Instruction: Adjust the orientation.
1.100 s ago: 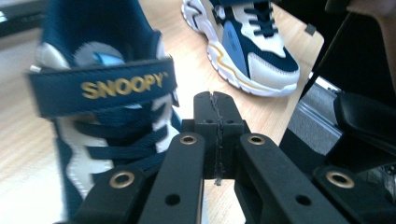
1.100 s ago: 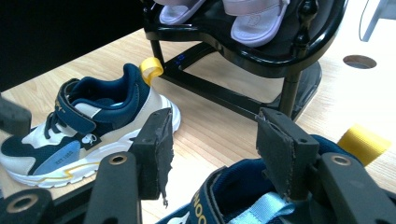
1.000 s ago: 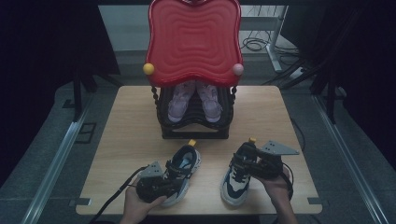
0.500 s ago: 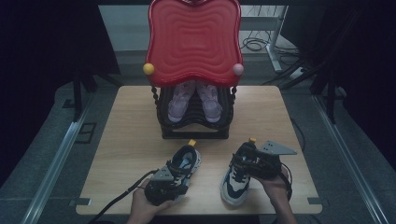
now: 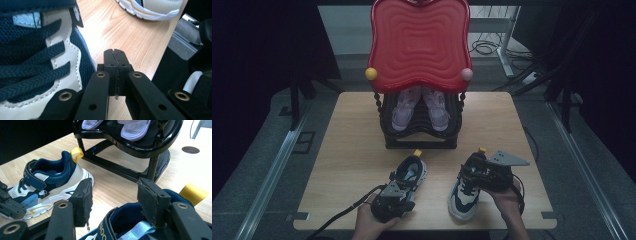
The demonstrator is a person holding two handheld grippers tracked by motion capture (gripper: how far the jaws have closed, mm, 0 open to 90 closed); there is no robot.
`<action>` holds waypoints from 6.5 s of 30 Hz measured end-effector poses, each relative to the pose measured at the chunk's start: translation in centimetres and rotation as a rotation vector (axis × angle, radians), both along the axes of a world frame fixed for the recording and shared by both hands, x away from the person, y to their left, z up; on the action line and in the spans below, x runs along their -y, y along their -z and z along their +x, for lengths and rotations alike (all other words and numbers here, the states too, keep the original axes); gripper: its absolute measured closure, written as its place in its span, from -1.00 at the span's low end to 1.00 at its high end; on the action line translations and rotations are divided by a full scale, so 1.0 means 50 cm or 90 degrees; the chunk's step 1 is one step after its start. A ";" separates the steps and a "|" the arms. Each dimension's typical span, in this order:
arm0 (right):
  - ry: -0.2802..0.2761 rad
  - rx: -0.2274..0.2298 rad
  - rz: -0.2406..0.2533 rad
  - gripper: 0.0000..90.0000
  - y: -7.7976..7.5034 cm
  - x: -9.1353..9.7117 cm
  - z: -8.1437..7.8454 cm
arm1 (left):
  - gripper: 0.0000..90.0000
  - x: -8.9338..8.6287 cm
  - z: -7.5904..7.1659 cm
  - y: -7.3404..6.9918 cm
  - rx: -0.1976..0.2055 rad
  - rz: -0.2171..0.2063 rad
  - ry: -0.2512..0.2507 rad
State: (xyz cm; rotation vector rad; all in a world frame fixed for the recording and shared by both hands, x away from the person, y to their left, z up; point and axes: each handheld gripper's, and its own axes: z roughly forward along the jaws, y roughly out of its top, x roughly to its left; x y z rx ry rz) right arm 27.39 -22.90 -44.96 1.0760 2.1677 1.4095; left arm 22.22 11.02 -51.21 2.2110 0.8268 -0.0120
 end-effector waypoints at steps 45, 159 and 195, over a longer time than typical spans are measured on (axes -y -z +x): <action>0.009 -0.004 0.007 0.03 -0.001 0.011 0.000 | 1.00 -0.075 0.024 -0.005 -0.039 0.031 -0.026; -0.129 -0.066 -0.038 0.99 -0.005 -0.209 0.031 | -0.04 -0.355 0.025 -0.151 0.081 -0.104 -0.273; -0.166 -0.074 -0.141 0.99 0.044 -0.342 0.027 | -0.04 -0.358 0.030 -0.132 0.056 -0.111 -0.274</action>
